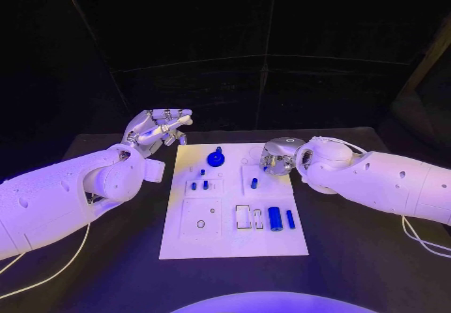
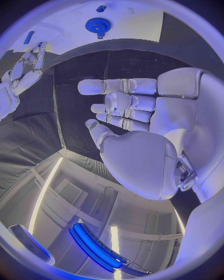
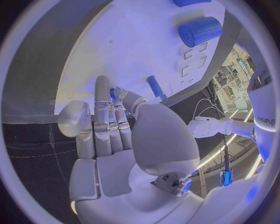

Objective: Assemble the parts on the task board

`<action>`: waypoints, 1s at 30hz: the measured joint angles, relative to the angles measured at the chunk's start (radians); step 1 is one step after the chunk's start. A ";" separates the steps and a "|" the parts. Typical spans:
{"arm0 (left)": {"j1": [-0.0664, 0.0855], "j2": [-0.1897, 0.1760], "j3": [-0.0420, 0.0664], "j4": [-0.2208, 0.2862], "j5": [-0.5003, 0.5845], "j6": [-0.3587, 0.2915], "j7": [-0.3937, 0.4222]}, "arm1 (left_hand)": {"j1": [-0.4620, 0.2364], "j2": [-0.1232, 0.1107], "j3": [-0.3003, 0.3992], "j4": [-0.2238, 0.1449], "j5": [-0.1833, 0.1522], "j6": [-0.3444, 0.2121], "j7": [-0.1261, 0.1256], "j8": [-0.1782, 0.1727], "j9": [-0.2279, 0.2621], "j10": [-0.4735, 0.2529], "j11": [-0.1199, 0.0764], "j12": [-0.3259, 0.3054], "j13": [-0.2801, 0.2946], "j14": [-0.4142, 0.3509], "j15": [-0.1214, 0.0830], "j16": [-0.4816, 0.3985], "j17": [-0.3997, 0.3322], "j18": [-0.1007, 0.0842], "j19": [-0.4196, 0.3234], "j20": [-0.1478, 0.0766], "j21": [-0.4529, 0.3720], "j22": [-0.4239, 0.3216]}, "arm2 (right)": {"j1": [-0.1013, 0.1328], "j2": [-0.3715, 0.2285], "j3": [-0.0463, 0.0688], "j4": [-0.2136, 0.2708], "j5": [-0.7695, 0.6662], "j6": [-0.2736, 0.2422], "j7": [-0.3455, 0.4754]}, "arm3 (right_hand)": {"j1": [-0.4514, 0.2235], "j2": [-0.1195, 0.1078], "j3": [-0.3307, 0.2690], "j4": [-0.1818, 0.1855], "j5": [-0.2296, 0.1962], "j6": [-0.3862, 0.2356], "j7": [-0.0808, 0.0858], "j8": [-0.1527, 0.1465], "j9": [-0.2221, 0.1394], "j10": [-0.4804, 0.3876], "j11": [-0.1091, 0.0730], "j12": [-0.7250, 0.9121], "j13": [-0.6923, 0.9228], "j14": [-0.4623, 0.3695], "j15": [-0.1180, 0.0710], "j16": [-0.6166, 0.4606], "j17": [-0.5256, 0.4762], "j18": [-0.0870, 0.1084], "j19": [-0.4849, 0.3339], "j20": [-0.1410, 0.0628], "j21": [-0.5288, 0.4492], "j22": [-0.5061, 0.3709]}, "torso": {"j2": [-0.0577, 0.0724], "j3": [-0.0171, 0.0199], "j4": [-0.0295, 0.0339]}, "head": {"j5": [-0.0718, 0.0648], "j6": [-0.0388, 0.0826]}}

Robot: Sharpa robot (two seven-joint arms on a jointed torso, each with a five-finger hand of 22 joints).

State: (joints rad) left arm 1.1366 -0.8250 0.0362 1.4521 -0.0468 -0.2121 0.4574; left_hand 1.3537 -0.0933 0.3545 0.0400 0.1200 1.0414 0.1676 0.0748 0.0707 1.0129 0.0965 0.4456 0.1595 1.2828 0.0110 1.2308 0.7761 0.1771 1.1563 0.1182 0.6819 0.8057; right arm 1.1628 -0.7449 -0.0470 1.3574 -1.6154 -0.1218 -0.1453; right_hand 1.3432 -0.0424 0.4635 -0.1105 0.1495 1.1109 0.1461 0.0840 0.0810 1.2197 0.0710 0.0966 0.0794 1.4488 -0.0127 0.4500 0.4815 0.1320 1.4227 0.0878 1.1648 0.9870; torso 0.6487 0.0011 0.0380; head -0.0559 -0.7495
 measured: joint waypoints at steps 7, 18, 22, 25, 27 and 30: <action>0.000 0.001 0.000 -0.003 0.000 0.002 -0.001 | 0.000 0.000 0.000 0.000 0.000 0.000 0.000 0.000 0.000 0.000 0.000 0.004 0.001 0.000 0.000 0.000 0.000 0.000 0.000 0.000 0.000 -0.001 | -0.001 0.001 0.000 0.002 -0.009 -0.005 -0.010 | 0.003 0.010 0.017 -0.004 -0.013 0.014 -0.003 0.004 0.004 0.014 -0.002 0.000 0.004 -0.002 -0.002 0.000 0.004 0.000 -0.003 -0.003 0.012 0.010 | 0.000 -0.0001 0.0000 | -0.001 -0.002; 0.000 0.000 0.000 -0.015 0.000 0.004 -0.003 | 0.000 0.000 0.000 0.000 0.000 -0.001 0.001 0.000 0.000 -0.004 0.002 0.004 0.001 0.000 0.000 0.000 0.000 0.000 0.000 0.000 0.000 -0.002 | -0.003 -0.047 -0.001 0.068 -0.026 -0.053 -0.023 | 0.005 0.012 0.021 -0.007 -0.016 0.014 -0.003 0.003 0.005 0.015 -0.003 0.000 0.005 -0.004 -0.004 0.000 0.005 -0.016 -0.003 -0.003 0.020 0.019 | -0.001 0.0001 -0.0010 | -0.001 -0.001; 0.000 0.000 0.000 -0.020 0.001 0.004 -0.003 | 0.000 0.000 0.000 0.000 0.000 -0.004 0.004 0.000 0.000 -0.007 0.000 0.004 0.002 0.000 0.000 0.000 0.000 0.000 0.000 0.000 0.000 -0.002 | -0.003 -0.071 -0.001 0.100 -0.032 -0.075 -0.026 | 0.005 0.011 0.021 -0.007 -0.016 0.014 -0.003 0.003 0.005 0.015 -0.003 0.000 0.006 -0.004 -0.004 0.000 0.006 -0.016 -0.003 -0.003 0.020 0.022 | -0.001 -0.0001 -0.0010 | -0.002 0.000; 0.000 0.000 0.000 -0.023 0.001 0.005 -0.004 | 0.000 0.000 -0.002 -0.002 0.000 -0.004 0.004 0.000 0.000 -0.007 0.000 0.004 0.002 0.000 0.000 0.000 0.000 0.000 0.000 0.000 0.000 -0.002 | -0.003 -0.086 0.000 0.120 -0.034 -0.091 -0.028 | 0.006 0.010 0.021 -0.007 -0.016 0.014 -0.003 0.003 0.005 0.015 -0.003 0.000 0.006 -0.004 -0.004 0.000 0.006 -0.016 -0.003 -0.003 0.022 0.023 | -0.001 -0.0002 -0.0010 | -0.002 0.001; 0.000 0.000 0.000 -0.025 0.001 0.005 -0.004 | 0.000 0.000 -0.003 -0.003 0.000 -0.004 0.004 0.000 0.000 -0.007 0.000 0.004 0.002 0.000 0.000 0.000 0.000 0.000 0.000 0.000 0.000 -0.003 | -0.002 -0.096 0.000 0.133 -0.035 -0.099 -0.029 | 0.008 0.009 0.021 -0.007 -0.016 0.014 -0.003 0.002 0.005 0.015 -0.003 0.000 0.006 -0.004 -0.004 0.000 0.006 -0.016 -0.003 -0.003 0.025 0.024 | -0.001 -0.0002 -0.0010 | -0.003 0.001; 0.000 0.000 0.000 -0.027 0.001 0.005 -0.004 | 0.000 0.000 -0.003 -0.003 0.000 -0.004 0.004 0.000 0.000 -0.007 0.000 0.004 0.002 0.000 0.000 0.000 0.000 0.000 0.000 0.000 0.000 -0.003 | -0.001 -0.115 0.001 0.161 -0.035 -0.112 -0.030 | 0.010 0.006 0.021 -0.007 -0.016 0.014 -0.003 0.002 0.005 0.015 -0.003 0.000 0.006 -0.004 -0.004 0.000 0.006 -0.016 -0.003 -0.003 0.027 0.024 | -0.001 -0.0003 -0.0002 | -0.003 0.000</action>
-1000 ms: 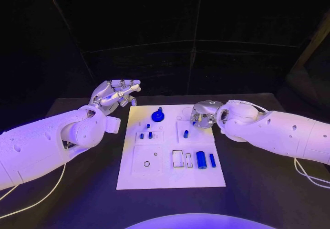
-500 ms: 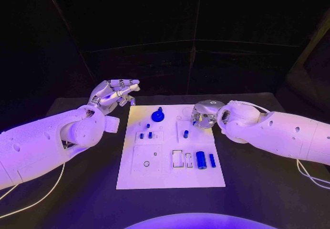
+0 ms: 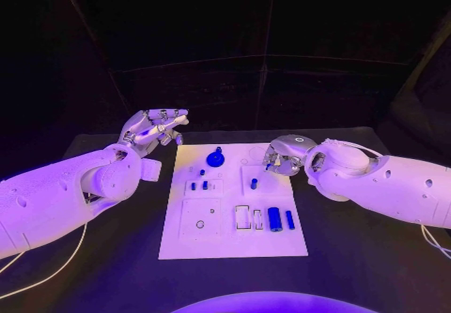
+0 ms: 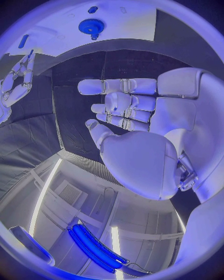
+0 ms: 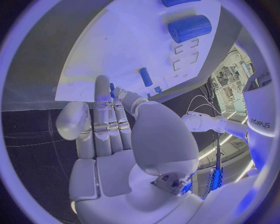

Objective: Assemble the parts on the task board

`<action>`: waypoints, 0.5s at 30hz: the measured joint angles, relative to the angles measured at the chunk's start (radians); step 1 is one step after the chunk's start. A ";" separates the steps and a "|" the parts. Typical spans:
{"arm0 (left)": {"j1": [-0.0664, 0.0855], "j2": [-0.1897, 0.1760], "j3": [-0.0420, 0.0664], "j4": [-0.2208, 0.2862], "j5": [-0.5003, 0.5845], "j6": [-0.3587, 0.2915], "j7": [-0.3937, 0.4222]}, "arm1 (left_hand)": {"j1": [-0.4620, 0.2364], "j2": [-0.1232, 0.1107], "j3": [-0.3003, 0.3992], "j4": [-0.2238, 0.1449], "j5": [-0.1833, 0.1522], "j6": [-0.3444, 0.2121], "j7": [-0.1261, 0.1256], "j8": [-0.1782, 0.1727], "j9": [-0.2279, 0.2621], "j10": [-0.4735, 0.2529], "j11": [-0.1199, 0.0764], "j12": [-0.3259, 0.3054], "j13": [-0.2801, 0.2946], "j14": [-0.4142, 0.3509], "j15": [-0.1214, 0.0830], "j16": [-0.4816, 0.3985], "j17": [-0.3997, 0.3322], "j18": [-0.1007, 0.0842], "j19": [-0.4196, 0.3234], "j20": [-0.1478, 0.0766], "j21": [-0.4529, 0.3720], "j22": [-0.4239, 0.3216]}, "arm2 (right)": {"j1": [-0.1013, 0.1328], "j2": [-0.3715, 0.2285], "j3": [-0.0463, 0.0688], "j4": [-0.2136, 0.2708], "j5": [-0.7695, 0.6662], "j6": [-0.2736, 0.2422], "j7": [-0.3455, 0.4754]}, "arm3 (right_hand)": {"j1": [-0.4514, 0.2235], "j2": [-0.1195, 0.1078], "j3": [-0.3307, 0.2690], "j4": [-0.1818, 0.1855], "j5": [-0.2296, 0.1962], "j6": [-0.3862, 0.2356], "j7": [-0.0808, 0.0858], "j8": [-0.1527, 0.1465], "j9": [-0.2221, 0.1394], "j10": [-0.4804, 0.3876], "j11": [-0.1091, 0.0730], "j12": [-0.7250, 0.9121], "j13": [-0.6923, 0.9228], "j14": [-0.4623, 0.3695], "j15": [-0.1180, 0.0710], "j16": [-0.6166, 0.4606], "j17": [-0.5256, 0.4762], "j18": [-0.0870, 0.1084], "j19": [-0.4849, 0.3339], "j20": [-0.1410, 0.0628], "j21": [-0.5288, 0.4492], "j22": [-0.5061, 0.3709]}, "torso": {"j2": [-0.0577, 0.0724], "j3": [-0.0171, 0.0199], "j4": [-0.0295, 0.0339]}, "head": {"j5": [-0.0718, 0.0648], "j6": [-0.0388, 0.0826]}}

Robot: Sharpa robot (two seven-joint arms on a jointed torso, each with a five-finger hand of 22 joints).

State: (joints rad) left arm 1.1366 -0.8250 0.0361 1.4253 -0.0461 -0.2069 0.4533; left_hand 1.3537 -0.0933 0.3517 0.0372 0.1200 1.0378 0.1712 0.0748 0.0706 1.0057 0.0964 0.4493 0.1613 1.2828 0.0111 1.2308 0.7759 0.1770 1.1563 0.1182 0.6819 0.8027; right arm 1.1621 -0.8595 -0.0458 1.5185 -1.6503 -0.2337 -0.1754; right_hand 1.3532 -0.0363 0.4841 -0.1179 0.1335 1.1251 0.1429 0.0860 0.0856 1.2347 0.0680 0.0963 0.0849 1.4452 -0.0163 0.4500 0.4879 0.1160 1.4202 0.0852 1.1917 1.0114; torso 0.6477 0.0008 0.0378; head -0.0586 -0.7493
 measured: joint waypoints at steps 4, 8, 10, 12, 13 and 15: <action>0.000 0.000 0.000 -0.003 0.000 0.000 0.000 | 0.000 0.000 0.000 0.000 0.000 0.000 0.000 0.000 0.000 0.000 0.000 0.004 0.000 0.000 0.000 0.000 0.000 0.000 0.000 0.000 -0.004 0.000 | 0.002 -0.022 0.006 0.057 0.002 -0.016 -0.001 | 0.000 0.000 0.003 -0.003 0.000 0.003 0.003 -0.001 0.000 0.000 0.000 -0.001 0.000 0.000 0.000 -0.002 0.000 0.000 0.000 0.000 0.000 0.002 | 0.000 0.0000 0.0008 | 0.006 -0.003; 0.000 0.001 0.000 -0.005 0.000 0.001 -0.001 | 0.000 0.000 0.000 0.000 0.000 0.000 0.000 0.000 0.000 0.000 0.000 0.004 0.000 0.000 0.000 0.000 0.000 0.000 0.000 0.000 -0.004 0.000 | 0.007 -0.031 0.022 0.117 0.004 -0.032 -0.001 | 0.000 0.000 0.004 -0.004 0.000 0.007 0.000 -0.002 0.000 0.000 0.000 -0.001 0.001 0.000 0.000 -0.004 0.001 0.000 0.000 0.000 0.000 0.004 | 0.000 -0.0003 0.0008 | 0.012 -0.003; 0.000 0.003 0.000 -0.006 0.000 0.001 -0.001 | 0.000 0.000 0.000 0.000 0.000 0.000 0.000 0.000 0.000 0.000 0.000 0.004 0.000 0.000 0.000 0.000 0.000 0.000 0.000 0.000 -0.004 0.000 | 0.008 -0.030 0.026 0.142 0.004 -0.038 0.000 | 0.000 0.000 0.005 -0.005 0.000 0.007 0.000 -0.002 0.000 0.004 0.000 -0.001 0.001 0.000 0.000 -0.004 0.001 0.000 0.000 0.000 0.000 0.005 | 0.000 -0.0006 0.0009 | 0.015 -0.003; 0.000 0.006 0.000 -0.007 0.000 0.001 -0.001 | 0.000 0.000 0.000 0.000 0.000 0.000 0.000 0.000 0.000 0.000 0.000 0.004 0.000 0.000 0.000 0.000 0.000 0.000 0.000 0.000 -0.004 0.000 | 0.009 -0.024 0.028 0.167 0.005 -0.043 0.000 | 0.000 0.000 0.005 -0.005 0.000 0.007 0.000 -0.002 0.000 0.007 0.000 -0.001 0.001 0.000 0.000 -0.004 0.001 0.000 0.000 0.000 0.000 0.005 | 0.000 -0.0010 0.0010 | 0.020 -0.004; 0.000 0.008 0.000 -0.007 0.000 0.002 -0.001 | 0.000 0.000 0.000 0.000 0.000 0.000 0.000 0.000 0.000 0.000 0.000 0.004 0.000 0.000 0.000 0.000 0.000 0.000 0.000 0.000 -0.004 0.000 | 0.009 -0.017 0.029 0.175 0.006 -0.044 0.000 | 0.000 0.000 0.005 -0.005 0.000 0.007 0.000 -0.003 0.000 0.007 0.000 -0.001 0.001 0.000 0.000 -0.004 0.001 0.000 0.000 0.000 0.000 0.005 | 0.000 -0.0011 0.0012 | 0.023 -0.004; 0.000 0.011 0.000 -0.009 0.000 0.002 -0.001 | 0.000 0.000 0.000 0.000 0.000 0.000 0.000 0.000 0.000 0.000 0.000 0.004 0.000 0.000 0.000 0.000 0.000 0.000 0.000 0.000 -0.004 0.000 | 0.010 0.006 0.029 0.183 0.007 -0.045 0.000 | 0.000 0.000 0.005 -0.005 0.000 0.007 0.000 -0.003 0.001 0.007 0.000 -0.001 0.001 0.000 0.000 -0.004 0.001 0.000 0.000 0.000 0.000 0.004 | 0.000 -0.0012 0.0018 | 0.030 -0.006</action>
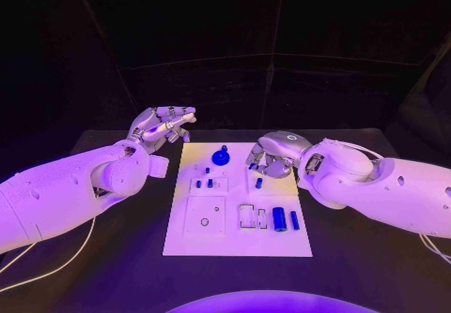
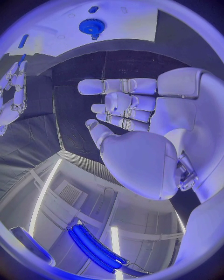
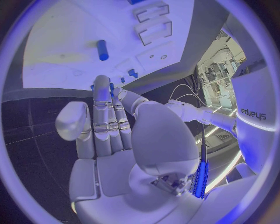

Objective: Assemble the parts on the task board

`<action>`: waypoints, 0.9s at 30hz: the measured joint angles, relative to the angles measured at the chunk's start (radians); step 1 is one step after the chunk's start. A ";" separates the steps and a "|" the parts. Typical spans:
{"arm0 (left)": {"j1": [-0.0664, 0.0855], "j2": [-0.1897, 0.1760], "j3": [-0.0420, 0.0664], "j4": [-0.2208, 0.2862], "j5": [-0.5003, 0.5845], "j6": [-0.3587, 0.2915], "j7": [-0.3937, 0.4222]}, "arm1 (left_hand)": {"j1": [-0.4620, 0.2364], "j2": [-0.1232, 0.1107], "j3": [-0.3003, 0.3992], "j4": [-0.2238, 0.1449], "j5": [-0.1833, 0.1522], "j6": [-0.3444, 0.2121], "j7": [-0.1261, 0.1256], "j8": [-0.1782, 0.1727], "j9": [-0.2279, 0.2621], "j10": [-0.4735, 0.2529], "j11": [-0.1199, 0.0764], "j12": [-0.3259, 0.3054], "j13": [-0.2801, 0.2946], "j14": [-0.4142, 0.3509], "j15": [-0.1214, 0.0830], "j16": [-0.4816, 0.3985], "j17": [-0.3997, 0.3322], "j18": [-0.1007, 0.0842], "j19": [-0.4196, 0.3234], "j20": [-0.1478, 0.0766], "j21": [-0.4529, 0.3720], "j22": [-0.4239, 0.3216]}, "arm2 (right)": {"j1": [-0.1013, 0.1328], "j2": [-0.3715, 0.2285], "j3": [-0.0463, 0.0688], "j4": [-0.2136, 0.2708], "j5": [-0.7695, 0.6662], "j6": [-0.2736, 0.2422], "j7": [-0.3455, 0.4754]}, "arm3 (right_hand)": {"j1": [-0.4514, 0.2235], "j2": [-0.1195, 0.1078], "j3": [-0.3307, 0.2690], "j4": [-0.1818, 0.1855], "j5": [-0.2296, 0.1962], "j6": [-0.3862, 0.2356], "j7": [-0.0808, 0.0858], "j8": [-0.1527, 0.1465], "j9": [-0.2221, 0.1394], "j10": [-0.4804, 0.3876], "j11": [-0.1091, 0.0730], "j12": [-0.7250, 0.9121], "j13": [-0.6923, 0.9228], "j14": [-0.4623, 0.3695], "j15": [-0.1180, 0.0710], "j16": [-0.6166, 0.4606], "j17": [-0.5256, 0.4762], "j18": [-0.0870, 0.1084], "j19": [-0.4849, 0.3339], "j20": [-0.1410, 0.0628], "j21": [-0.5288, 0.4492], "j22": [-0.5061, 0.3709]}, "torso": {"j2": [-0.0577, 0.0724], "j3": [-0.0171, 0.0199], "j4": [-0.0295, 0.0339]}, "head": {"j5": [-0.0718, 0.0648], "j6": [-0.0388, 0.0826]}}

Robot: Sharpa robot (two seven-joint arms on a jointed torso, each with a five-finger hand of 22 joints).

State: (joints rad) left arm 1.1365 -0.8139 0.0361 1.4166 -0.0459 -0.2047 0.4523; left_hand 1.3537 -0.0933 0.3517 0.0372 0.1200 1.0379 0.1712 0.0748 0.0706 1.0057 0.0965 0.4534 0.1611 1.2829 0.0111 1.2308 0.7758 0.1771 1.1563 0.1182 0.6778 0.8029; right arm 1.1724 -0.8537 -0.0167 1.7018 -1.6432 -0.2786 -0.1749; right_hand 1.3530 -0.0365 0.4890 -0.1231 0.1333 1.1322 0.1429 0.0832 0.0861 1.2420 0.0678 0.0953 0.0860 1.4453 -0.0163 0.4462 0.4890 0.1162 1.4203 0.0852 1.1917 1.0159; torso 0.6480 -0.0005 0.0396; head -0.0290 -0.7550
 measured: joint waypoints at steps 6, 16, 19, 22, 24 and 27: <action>0.000 0.014 0.000 -0.006 0.000 0.002 -0.001 | 0.000 0.000 0.000 0.000 0.000 0.000 0.000 0.000 0.000 -0.004 0.004 0.000 0.001 0.000 0.000 0.000 0.000 0.000 0.000 0.000 0.000 -0.001 | 0.001 0.092 -0.008 -0.015 0.005 0.007 0.004 | 0.000 0.000 0.000 0.000 0.000 0.000 0.000 0.004 0.000 0.000 0.000 0.000 0.000 0.000 0.000 0.000 0.000 0.000 0.000 0.000 0.000 -0.001 | 0.001 -0.0012 0.0006 | 0.019 -0.006; 0.000 0.039 -0.006 -0.016 0.000 0.006 -0.002 | 0.000 0.000 0.000 0.000 0.000 0.000 0.000 0.000 0.000 -0.004 0.004 0.000 0.001 0.000 0.000 0.000 0.000 0.000 0.000 0.000 0.000 -0.001 | -0.025 0.192 -0.059 -0.088 0.014 0.042 0.018 | 0.000 0.000 0.003 -0.003 0.008 0.000 0.000 0.004 -0.001 0.000 0.000 0.000 0.000 0.000 0.000 0.000 0.002 0.000 0.000 0.000 0.000 -0.001 | 0.000 -0.0024 0.0003 | 0.042 -0.018; 0.000 0.043 -0.008 -0.016 0.000 0.008 -0.003 | 0.000 0.000 0.000 0.000 0.000 0.000 0.000 0.000 0.000 -0.004 0.004 0.000 0.001 0.000 0.000 0.000 0.000 0.000 0.000 0.000 0.000 -0.001 | -0.043 0.210 -0.064 -0.102 0.015 0.055 0.021 | 0.000 0.000 0.003 -0.003 0.008 0.000 0.000 0.004 -0.001 0.000 0.000 0.000 0.000 0.000 0.000 0.000 0.002 0.000 0.000 0.000 0.004 -0.001 | 0.000 -0.0017 -0.0005 | 0.050 -0.022; 0.000 0.044 -0.009 -0.016 0.000 0.009 -0.003 | 0.000 0.000 0.000 0.000 0.000 0.000 0.000 0.000 0.000 -0.004 0.004 0.000 0.001 0.000 0.000 0.000 0.000 0.000 0.000 0.000 0.000 -0.001 | -0.057 0.226 -0.067 -0.114 0.014 0.067 0.023 | 0.000 0.000 0.005 -0.001 0.012 0.000 0.000 0.003 -0.001 0.000 0.000 0.000 0.000 0.000 0.000 0.000 0.002 0.000 -0.003 -0.003 0.004 -0.001 | 0.000 -0.0008 -0.0008 | 0.059 -0.026; 0.000 0.045 -0.009 -0.016 0.000 0.009 -0.003 | 0.000 0.000 0.000 0.000 0.000 0.000 0.000 0.000 0.000 -0.004 0.004 0.000 0.001 0.000 0.000 0.000 0.000 0.000 0.000 0.000 0.000 -0.001 | -0.062 0.234 -0.068 -0.121 0.013 0.072 0.024 | 0.000 0.000 0.006 0.000 0.012 0.000 0.000 0.003 -0.002 0.000 0.000 -0.001 -0.001 0.000 0.000 0.000 0.002 0.000 -0.003 -0.003 0.004 -0.001 | 0.000 -0.0005 -0.0008 | 0.065 -0.029; 0.000 0.046 -0.009 -0.015 0.000 0.010 -0.004 | 0.000 0.000 0.000 0.000 0.000 -0.004 0.004 0.000 0.000 -0.004 0.004 0.000 0.001 0.000 0.000 0.000 0.000 0.000 0.000 0.000 0.000 -0.001 | -0.070 0.243 -0.068 -0.131 0.012 0.080 0.026 | 0.000 0.000 0.006 0.000 0.013 0.000 0.000 0.002 -0.002 0.000 0.000 -0.001 -0.001 0.000 0.000 0.000 0.003 0.000 -0.003 -0.003 0.004 -0.001 | 0.001 -0.0003 -0.0008 | 0.072 -0.033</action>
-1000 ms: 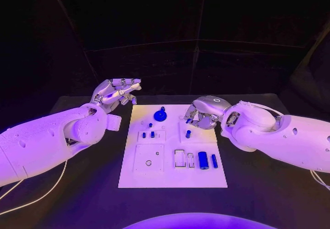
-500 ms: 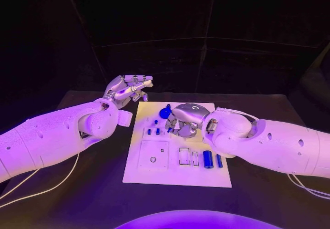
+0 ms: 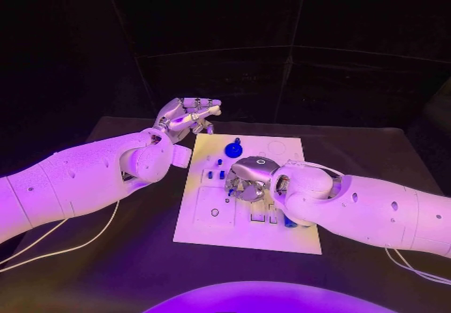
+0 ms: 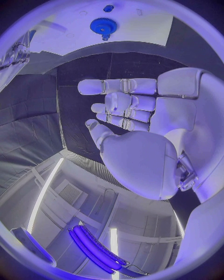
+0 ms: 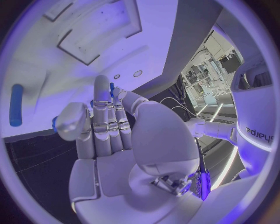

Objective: Assemble the parts on the task board

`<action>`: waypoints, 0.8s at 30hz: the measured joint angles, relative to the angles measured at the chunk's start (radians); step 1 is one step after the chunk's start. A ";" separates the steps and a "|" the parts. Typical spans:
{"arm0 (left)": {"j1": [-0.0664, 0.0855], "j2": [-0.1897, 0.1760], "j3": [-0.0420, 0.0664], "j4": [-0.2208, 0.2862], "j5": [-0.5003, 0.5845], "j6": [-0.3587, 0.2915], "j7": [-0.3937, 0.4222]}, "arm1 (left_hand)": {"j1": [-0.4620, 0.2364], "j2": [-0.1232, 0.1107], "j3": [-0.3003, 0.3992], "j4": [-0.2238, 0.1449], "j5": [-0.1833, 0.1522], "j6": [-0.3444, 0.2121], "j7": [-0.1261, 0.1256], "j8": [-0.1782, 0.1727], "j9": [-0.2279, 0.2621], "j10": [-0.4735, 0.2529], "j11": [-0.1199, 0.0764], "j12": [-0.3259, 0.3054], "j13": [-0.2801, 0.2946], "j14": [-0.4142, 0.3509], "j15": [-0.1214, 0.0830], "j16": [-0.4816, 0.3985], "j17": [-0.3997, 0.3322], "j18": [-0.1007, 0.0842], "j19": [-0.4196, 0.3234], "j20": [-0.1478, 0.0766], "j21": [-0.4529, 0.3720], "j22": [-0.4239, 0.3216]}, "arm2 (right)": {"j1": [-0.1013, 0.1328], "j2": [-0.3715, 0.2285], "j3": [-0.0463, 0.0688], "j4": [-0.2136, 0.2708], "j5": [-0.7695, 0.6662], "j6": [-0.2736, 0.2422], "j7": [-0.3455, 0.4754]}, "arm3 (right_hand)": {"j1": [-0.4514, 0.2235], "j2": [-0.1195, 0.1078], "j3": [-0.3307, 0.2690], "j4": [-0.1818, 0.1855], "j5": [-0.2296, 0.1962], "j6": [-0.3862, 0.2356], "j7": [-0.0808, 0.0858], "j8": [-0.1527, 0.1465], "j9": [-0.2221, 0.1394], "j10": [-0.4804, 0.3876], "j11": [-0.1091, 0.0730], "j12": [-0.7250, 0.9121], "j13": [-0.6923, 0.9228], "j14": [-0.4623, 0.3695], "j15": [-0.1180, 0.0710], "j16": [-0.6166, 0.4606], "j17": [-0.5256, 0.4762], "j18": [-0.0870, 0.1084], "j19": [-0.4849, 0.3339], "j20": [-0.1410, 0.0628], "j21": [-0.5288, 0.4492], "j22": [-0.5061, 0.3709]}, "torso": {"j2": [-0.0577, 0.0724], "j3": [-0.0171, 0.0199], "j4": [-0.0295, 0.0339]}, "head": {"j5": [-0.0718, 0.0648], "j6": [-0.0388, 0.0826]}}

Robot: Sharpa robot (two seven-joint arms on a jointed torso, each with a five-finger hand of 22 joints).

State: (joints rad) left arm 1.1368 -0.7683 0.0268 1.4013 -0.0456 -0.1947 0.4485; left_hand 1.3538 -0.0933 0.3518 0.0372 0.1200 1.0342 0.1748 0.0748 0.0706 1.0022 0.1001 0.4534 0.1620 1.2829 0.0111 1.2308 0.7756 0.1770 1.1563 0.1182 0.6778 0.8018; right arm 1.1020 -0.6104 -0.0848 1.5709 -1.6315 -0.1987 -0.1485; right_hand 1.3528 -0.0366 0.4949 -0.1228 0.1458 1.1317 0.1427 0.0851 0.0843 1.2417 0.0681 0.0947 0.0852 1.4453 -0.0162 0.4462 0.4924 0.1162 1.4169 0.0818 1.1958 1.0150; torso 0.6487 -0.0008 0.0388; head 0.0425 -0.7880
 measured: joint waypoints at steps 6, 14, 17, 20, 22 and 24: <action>0.000 0.001 0.000 0.000 0.000 0.001 -0.001 | 0.000 0.000 0.000 0.000 0.000 0.000 0.000 0.000 0.000 0.000 0.000 0.000 0.000 0.000 0.000 0.000 0.000 0.000 0.000 0.000 0.000 -0.001 | -0.010 0.014 -0.001 -0.010 -0.005 0.009 0.006 | 0.000 0.000 0.000 0.000 0.000 0.000 0.000 0.000 -0.001 0.000 0.000 0.000 0.000 0.000 0.000 0.000 0.000 0.000 0.000 0.000 0.000 0.000 | 0.001 0.0004 0.0000 | 0.013 -0.008; 0.000 0.003 0.000 -0.001 0.000 0.002 -0.002 | 0.000 0.000 0.000 0.000 0.000 0.000 0.000 0.000 0.000 0.000 0.000 0.000 0.000 0.000 0.000 0.000 0.000 0.000 0.000 0.000 0.000 -0.001 | -0.015 0.022 0.000 -0.011 -0.010 0.013 0.015 | -0.002 -0.002 0.000 0.000 0.000 0.000 0.000 -0.002 0.000 0.000 0.000 0.000 0.001 0.000 0.000 0.000 0.000 0.000 0.000 0.000 0.000 0.000 | 0.001 0.0007 0.0000 | 0.019 -0.016; 0.000 0.003 0.000 -0.002 0.000 0.003 -0.003 | 0.000 0.000 0.000 0.000 0.000 0.000 0.000 0.000 0.000 0.000 0.000 0.000 0.000 0.000 0.000 0.000 0.000 0.000 0.000 0.000 0.000 -0.001 | -0.016 0.022 0.000 -0.010 -0.011 0.013 0.019 | -0.004 -0.004 0.000 0.000 0.000 0.000 0.000 -0.002 0.000 0.000 0.000 0.000 0.001 0.000 0.000 0.000 0.000 0.000 0.000 0.000 0.000 0.000 | 0.001 0.0007 -0.0001 | 0.020 -0.018; 0.000 0.003 0.000 -0.003 0.000 0.004 -0.003 | 0.000 0.000 0.000 0.000 0.000 0.000 0.000 0.000 0.000 0.000 0.000 0.004 0.001 -0.002 0.002 0.000 0.000 0.000 0.000 0.000 0.000 -0.001 | -0.018 0.021 0.000 -0.008 -0.012 0.015 0.021 | -0.004 -0.004 0.000 0.000 0.000 -0.001 -0.001 -0.002 0.000 0.000 0.000 0.000 0.001 0.000 0.000 0.000 0.000 0.000 0.000 0.000 0.000 0.000 | 0.001 0.0006 -0.0006 | 0.022 -0.018; 0.000 0.004 0.000 -0.004 0.000 0.004 -0.004 | 0.000 0.000 0.000 0.000 0.000 0.000 0.000 0.000 0.000 0.000 0.000 0.004 0.001 -0.003 0.004 0.000 0.000 0.000 0.000 0.000 0.000 -0.001 | -0.018 0.020 0.000 -0.007 -0.013 0.016 0.022 | -0.004 -0.004 0.000 0.000 0.000 -0.001 -0.001 -0.002 0.000 0.000 0.000 0.000 0.001 0.000 0.000 0.000 0.000 0.000 0.000 0.000 0.000 0.000 | 0.000 0.0006 -0.0007 | 0.023 -0.019; 0.000 0.004 0.000 -0.004 0.000 0.005 -0.004 | 0.000 0.000 0.000 0.000 0.000 0.000 0.000 0.000 0.000 0.000 0.000 0.004 0.001 -0.003 0.004 0.000 0.000 0.000 0.000 0.000 0.000 -0.001 | -0.018 0.018 -0.001 -0.006 -0.014 0.017 0.023 | -0.004 -0.004 0.000 0.000 0.000 -0.002 -0.001 -0.002 0.000 0.000 0.000 0.000 0.001 0.000 0.000 0.000 0.000 0.000 0.000 0.000 0.000 0.000 | 0.000 0.0004 -0.0007 | 0.024 -0.019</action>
State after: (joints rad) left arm 1.1369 -0.7645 0.0263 1.3970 -0.0454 -0.1901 0.4444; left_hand 1.3538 -0.0933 0.3518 0.0372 0.1200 1.0343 0.1748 0.0748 0.0705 1.0022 0.1001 0.4574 0.1630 1.2794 0.0146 1.2308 0.7756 0.1770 1.1563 0.1182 0.6779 0.8012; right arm 1.0839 -0.5923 -0.0853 1.5649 -1.6453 -0.1817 -0.1258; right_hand 1.3485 -0.0409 0.4948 -0.1228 0.1456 1.1302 0.1414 0.0829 0.0843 1.2415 0.0682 0.0947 0.0859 1.4453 -0.0163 0.4463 0.4921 0.1163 1.4170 0.0819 1.1957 1.0150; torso 0.6488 -0.0004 0.0382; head 0.0662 -0.8066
